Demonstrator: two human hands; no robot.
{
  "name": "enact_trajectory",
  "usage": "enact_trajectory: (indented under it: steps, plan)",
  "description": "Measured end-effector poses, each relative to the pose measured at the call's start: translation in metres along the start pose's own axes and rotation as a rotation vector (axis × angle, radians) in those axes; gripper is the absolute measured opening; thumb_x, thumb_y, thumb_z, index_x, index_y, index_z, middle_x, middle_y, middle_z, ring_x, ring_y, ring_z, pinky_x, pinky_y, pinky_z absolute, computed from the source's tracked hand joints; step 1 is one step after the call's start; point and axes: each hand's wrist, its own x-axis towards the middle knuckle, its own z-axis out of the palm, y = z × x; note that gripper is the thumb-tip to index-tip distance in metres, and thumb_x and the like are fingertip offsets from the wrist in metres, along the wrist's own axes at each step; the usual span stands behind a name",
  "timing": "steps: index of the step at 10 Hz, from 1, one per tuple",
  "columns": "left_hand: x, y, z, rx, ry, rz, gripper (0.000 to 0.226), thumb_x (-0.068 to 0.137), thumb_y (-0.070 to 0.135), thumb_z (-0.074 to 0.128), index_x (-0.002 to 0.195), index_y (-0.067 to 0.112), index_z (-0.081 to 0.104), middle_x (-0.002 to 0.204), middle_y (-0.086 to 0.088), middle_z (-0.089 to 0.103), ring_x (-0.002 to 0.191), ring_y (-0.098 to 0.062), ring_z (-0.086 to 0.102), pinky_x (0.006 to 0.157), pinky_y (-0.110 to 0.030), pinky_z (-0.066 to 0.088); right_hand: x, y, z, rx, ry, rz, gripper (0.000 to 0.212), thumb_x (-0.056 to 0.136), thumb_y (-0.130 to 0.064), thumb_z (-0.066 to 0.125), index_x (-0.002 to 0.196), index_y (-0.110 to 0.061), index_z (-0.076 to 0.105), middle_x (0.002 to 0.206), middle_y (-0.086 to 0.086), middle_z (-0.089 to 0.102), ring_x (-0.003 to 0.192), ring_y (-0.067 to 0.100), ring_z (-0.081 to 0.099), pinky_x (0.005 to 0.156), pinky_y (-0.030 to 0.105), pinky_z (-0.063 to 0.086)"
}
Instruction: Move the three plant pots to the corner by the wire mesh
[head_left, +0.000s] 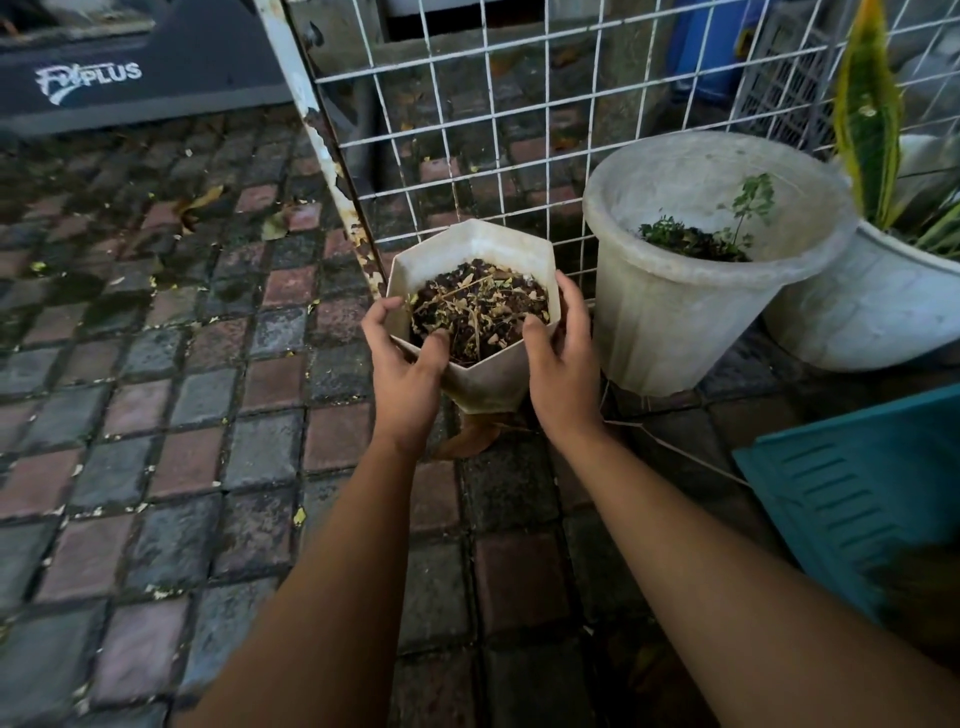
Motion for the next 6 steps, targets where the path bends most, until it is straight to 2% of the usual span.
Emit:
enact_trajectory:
  steps: [1,2,3,4,5,6]
  plan:
    - [-0.001,0.001,-0.001,-0.005,-0.004,-0.004,0.058,0.077,0.043,0.069,0.129,0.04,0.042,0.149,-0.027,0.054,0.128,-0.043,0.061,0.108,-0.067,0.05,0.007,0.001,-0.005,0.014,-0.033,0.022,0.063,0.099,-0.028,0.053,0.161,-0.021,0.041,0.162,0.005,0.05,0.148,0.021,0.048,0.12,0.052,0.043]
    - [-0.002,0.001,0.002,-0.01,-0.005,0.0,0.06,0.078,0.043,0.072,0.129,0.038,0.04,0.149,-0.027,0.054,0.133,-0.047,0.06,0.11,-0.063,0.053,0.019,0.001,-0.018,0.004,-0.14,0.058,0.066,0.096,-0.031,0.055,0.161,-0.032,0.04,0.161,0.002,0.052,0.144,0.019,0.052,0.117,0.052,0.047]
    - [-0.001,0.0,0.002,-0.039,-0.002,-0.006,0.058,0.083,0.035,0.071,0.132,0.034,0.04,0.146,-0.026,0.056,0.129,-0.043,0.064,0.106,-0.058,0.056,0.022,0.0,-0.022,0.006,-0.209,0.055,0.066,0.099,-0.03,0.055,0.162,-0.034,0.036,0.164,0.003,0.048,0.147,0.021,0.049,0.119,0.053,0.044]
    - [-0.002,0.002,0.002,-0.013,-0.01,-0.008,0.057,0.087,0.03,0.072,0.134,0.03,0.04,0.143,-0.023,0.059,0.123,-0.037,0.066,0.101,-0.046,0.058,0.017,0.0,-0.016,-0.024,-0.212,0.046,0.061,0.108,-0.027,0.052,0.165,-0.03,0.03,0.169,0.0,0.039,0.153,0.016,0.039,0.126,0.046,0.036]
    - [0.003,0.009,0.001,0.036,0.036,0.006,0.058,0.086,0.034,0.077,0.133,0.029,0.044,0.142,-0.013,0.057,0.129,-0.034,0.062,0.105,-0.04,0.058,0.015,-0.004,-0.019,-0.035,-0.105,-0.024,0.052,0.105,-0.014,0.059,0.155,-0.02,0.049,0.161,0.002,0.051,0.149,0.016,0.045,0.125,0.042,0.038]
    - [0.014,0.043,-0.012,0.115,0.119,0.017,0.051,0.076,0.049,0.067,0.122,0.043,0.045,0.145,-0.006,0.05,0.133,-0.031,0.055,0.114,-0.06,0.05,0.015,-0.028,-0.017,-0.085,-0.009,-0.222,0.04,0.093,0.008,0.059,0.12,-0.018,0.072,0.137,0.012,0.066,0.134,0.02,0.057,0.119,0.042,0.044]
